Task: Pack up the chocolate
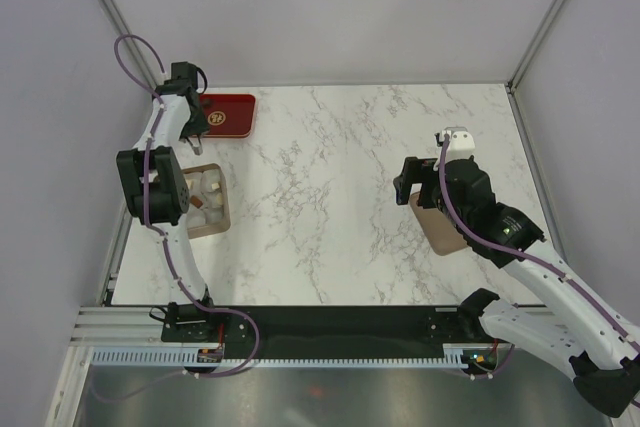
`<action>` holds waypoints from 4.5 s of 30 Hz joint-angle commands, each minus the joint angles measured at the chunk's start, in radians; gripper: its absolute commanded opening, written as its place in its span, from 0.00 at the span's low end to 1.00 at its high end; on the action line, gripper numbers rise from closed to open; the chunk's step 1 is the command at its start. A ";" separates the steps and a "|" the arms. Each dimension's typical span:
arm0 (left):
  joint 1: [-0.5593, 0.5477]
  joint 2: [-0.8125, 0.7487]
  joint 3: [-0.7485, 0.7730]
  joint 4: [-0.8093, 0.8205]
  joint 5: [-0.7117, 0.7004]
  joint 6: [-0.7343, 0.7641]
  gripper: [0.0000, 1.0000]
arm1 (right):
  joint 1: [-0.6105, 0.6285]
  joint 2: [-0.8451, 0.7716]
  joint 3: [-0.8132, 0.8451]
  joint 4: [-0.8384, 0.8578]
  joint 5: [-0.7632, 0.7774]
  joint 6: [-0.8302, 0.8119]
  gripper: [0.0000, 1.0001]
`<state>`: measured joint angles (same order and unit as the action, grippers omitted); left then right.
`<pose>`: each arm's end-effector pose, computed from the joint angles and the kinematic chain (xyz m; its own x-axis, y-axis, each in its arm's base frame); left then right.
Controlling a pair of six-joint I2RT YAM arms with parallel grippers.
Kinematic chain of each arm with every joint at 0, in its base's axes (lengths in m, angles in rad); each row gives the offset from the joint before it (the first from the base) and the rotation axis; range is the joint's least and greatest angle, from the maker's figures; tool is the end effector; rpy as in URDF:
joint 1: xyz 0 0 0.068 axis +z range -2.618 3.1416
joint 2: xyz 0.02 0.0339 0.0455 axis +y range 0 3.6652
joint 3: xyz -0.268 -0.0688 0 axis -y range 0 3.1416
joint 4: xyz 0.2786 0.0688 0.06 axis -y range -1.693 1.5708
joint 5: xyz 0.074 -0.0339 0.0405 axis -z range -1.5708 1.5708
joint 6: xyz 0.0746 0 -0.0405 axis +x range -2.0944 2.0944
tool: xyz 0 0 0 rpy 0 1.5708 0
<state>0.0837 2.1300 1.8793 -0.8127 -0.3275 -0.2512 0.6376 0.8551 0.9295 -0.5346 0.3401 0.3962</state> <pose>0.5134 0.0672 0.2033 -0.7852 -0.3021 -0.5405 -0.4440 0.8831 0.1515 0.2132 0.1269 0.3322 -0.4531 0.1171 -0.8837 -0.1584 0.9650 0.2091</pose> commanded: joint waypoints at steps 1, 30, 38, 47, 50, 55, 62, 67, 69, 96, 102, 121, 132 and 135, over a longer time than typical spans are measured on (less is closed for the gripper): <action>0.001 -0.081 0.000 0.018 -0.016 0.046 0.50 | 0.002 -0.002 -0.003 0.031 0.004 0.010 0.98; -0.032 -0.051 0.009 -0.020 -0.108 0.145 0.49 | 0.004 0.012 -0.004 0.053 -0.007 0.009 0.98; -0.038 -0.038 -0.009 -0.031 -0.137 0.141 0.49 | 0.004 0.012 -0.011 0.058 -0.013 0.010 0.98; -0.041 -0.015 0.015 -0.040 -0.151 0.148 0.49 | 0.004 0.016 -0.004 0.059 -0.009 0.001 0.98; -0.041 -0.010 0.015 -0.042 -0.153 0.150 0.49 | 0.004 0.015 -0.008 0.061 -0.006 0.001 0.98; -0.041 0.010 0.026 -0.042 -0.130 0.156 0.48 | 0.004 0.015 -0.009 0.062 -0.004 0.000 0.98; -0.042 0.027 0.040 -0.042 -0.116 0.155 0.48 | 0.004 0.012 -0.012 0.061 0.002 0.000 0.98; -0.050 0.033 0.052 -0.040 -0.104 0.156 0.47 | 0.004 0.013 -0.014 0.062 0.002 0.000 0.98; -0.050 0.038 0.060 -0.042 -0.097 0.156 0.47 | 0.004 0.016 -0.014 0.062 0.002 0.000 0.98; -0.065 -0.298 -0.078 -0.091 -0.010 0.078 0.39 | 0.004 -0.051 -0.035 0.058 -0.038 0.009 0.98; -0.065 -0.562 -0.305 -0.129 0.071 0.049 0.39 | 0.004 -0.102 -0.057 0.055 -0.088 0.020 0.98; -0.068 -1.013 -0.712 -0.368 0.361 -0.068 0.36 | 0.002 -0.169 -0.095 0.042 -0.142 -0.019 0.98; -0.067 -1.021 -0.695 -0.473 0.374 -0.132 0.38 | 0.004 -0.171 -0.080 0.030 -0.136 -0.023 0.98; -0.067 -1.015 -0.671 -0.503 0.358 -0.164 0.38 | 0.004 -0.177 -0.077 0.027 -0.136 -0.022 0.98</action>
<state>0.0174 1.1164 1.1625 -1.2613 0.0120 -0.3508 0.6376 0.6910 0.8379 -0.5129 0.1997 0.3878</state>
